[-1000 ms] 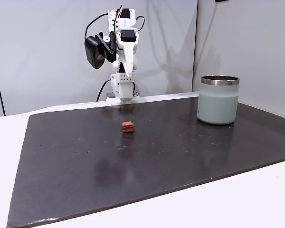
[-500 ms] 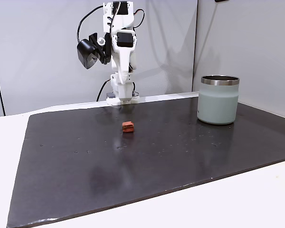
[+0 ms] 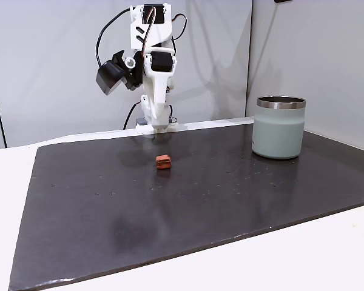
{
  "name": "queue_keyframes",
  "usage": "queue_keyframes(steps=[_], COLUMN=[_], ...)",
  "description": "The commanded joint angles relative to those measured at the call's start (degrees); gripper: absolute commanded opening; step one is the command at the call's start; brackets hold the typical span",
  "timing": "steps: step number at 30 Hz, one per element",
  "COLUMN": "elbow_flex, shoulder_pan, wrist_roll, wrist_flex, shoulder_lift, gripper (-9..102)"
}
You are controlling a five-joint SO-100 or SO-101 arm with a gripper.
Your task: Grasp a cube and put it in the cup.
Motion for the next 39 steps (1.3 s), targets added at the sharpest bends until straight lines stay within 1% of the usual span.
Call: queue_keyframes(steps=[1, 3, 6, 9, 16, 23, 39], elbow_flex=[-3.9, -3.7, -3.5, -3.4, -2.1, 1.5, 4.9], shoulder_pan=[-0.1, 0.3, 0.7, 0.8, 1.0, 1.1, 0.5], wrist_roll=[-1.3, -1.4, -1.7, -1.6, -2.4, -2.0, -2.1], wrist_flex=[0.4, 0.4, 0.4, 0.8, 1.3, -2.3, -6.9], shoulder_lift=[0.0, -0.1, -0.1, -0.2, -0.7, -2.5, -8.9], gripper=[3, 9, 22, 28, 27, 27, 27])
